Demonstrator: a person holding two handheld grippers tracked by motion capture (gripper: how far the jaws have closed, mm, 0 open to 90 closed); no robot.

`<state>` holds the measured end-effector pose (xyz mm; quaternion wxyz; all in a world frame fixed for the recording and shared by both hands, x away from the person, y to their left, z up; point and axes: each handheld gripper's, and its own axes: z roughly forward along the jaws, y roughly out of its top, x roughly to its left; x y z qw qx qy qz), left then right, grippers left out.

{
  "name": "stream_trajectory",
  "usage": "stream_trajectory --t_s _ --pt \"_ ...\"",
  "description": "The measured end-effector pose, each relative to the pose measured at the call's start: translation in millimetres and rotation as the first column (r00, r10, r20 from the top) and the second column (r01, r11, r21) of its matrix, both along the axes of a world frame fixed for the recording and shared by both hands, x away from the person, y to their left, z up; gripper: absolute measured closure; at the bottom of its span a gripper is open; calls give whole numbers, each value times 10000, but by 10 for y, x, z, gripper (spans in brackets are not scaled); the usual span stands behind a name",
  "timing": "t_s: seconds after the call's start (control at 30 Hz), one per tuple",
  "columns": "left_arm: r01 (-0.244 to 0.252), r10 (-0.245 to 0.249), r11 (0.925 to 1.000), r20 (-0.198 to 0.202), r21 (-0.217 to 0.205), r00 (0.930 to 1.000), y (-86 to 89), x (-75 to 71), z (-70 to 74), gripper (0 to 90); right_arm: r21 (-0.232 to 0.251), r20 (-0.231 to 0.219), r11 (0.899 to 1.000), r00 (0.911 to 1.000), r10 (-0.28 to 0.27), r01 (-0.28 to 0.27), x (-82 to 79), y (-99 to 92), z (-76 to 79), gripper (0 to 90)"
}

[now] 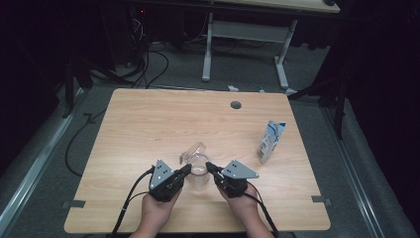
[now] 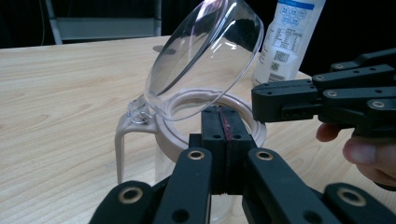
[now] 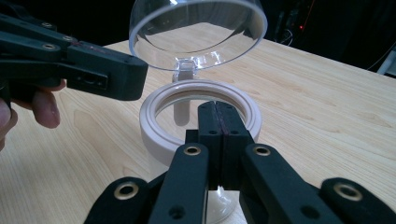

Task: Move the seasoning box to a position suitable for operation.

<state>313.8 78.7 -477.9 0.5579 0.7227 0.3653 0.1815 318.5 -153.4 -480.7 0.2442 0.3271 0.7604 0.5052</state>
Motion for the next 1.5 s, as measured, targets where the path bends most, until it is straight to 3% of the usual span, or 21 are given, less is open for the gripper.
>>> stream_trajectory --t_s 0.73,1.17,1.5 --pt "-465 449 9979 -348 -448 9984 105 85 -62 899 89 -2 9999 10000 94 -94 9 -10 -8 896" --pt "-675 658 9969 -421 -406 9969 158 118 -54 899 113 44 9998 9999 154 -155 14 1 -13 898" --pt "-339 325 9985 -333 -419 9989 52 84 -39 899 65 58 9998 9999 162 -162 14 13 -16 900"
